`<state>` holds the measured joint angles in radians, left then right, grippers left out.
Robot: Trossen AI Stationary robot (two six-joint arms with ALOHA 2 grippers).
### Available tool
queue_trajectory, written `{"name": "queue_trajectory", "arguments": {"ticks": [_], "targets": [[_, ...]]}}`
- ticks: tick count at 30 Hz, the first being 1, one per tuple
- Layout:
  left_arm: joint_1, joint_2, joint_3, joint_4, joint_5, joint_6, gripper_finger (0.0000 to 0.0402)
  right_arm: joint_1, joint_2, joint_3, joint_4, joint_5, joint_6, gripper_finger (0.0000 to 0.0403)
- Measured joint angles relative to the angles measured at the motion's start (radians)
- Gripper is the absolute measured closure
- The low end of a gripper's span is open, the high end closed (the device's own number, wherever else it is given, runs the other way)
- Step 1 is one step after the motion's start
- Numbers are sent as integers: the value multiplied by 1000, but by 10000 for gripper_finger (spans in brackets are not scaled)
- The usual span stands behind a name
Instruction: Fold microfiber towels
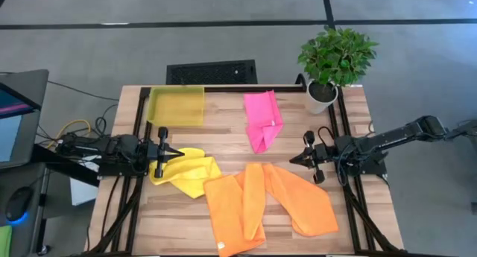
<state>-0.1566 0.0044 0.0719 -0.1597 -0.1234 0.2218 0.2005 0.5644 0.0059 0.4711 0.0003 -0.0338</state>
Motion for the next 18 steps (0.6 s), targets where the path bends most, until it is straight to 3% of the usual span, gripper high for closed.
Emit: {"name": "queue_trajectory", "arguments": {"ticks": [18], "targets": [[0,0,-2,17,-20,0,401,0,0,0,0,0,0,365]]}}
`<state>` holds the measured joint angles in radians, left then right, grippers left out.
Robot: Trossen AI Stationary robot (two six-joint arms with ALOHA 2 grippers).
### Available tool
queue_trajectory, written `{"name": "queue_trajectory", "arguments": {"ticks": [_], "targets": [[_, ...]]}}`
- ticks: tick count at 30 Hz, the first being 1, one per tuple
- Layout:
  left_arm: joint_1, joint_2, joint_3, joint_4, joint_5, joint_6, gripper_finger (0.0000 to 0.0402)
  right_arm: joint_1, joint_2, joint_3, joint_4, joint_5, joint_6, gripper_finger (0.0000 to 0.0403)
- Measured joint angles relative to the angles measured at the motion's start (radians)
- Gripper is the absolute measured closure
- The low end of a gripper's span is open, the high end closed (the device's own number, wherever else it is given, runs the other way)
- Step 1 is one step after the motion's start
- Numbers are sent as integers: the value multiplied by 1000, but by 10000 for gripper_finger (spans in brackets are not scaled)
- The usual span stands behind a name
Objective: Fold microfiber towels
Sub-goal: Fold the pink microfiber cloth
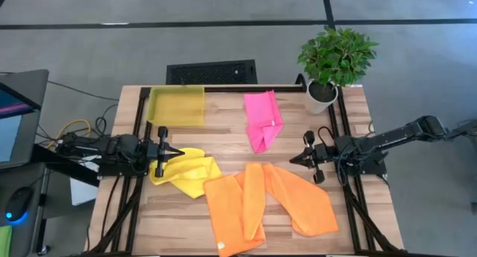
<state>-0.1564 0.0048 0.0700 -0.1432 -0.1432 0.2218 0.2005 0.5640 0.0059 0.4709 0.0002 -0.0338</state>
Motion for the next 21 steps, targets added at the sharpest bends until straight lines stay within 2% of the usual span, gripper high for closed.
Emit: {"name": "queue_trajectory", "arguments": {"ticks": [16,21], "targets": [[0,0,1,6,-3,3,401,0,0,0,0,0,0,365],[0,0,-3,139,-35,-42,401,0,0,0,8,0,0,365]]}}
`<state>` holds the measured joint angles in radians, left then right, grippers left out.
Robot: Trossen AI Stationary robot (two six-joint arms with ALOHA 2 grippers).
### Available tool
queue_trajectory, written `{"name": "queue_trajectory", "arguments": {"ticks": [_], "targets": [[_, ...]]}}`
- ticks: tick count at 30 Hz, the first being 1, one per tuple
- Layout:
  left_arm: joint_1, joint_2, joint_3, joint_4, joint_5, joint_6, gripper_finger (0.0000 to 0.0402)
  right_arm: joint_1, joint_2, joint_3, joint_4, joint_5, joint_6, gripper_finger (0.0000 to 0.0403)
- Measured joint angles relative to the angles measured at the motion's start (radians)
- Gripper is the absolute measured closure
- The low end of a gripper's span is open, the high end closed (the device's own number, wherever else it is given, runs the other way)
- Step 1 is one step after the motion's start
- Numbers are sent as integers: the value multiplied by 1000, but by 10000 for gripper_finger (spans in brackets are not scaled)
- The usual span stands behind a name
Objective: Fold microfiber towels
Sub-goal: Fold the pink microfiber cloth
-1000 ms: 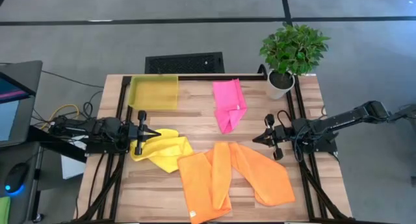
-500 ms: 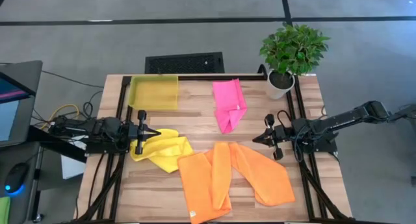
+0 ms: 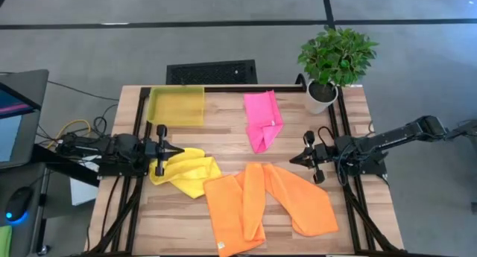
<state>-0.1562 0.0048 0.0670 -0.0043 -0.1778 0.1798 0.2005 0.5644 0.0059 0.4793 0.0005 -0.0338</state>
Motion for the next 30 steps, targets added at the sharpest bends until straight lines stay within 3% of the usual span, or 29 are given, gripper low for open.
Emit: {"name": "queue_trajectory", "arguments": {"ticks": [6,11,14,19,21,25,30], "targets": [[0,0,2,227,-78,-24,401,2,0,0,76,0,36,365],[0,19,3,240,-124,-42,401,0,0,0,182,7,33,365],[0,66,26,232,-122,-87,401,1,1,24,240,67,19,368],[0,207,150,178,-119,-59,401,-12,0,101,284,102,-222,394],[0,285,222,139,-121,-45,401,-22,0,137,277,164,-262,394],[0,444,381,-32,-149,-77,401,-44,-3,253,65,314,-237,388],[0,624,561,-280,-206,-244,401,-77,11,506,-508,314,-53,398]]}}
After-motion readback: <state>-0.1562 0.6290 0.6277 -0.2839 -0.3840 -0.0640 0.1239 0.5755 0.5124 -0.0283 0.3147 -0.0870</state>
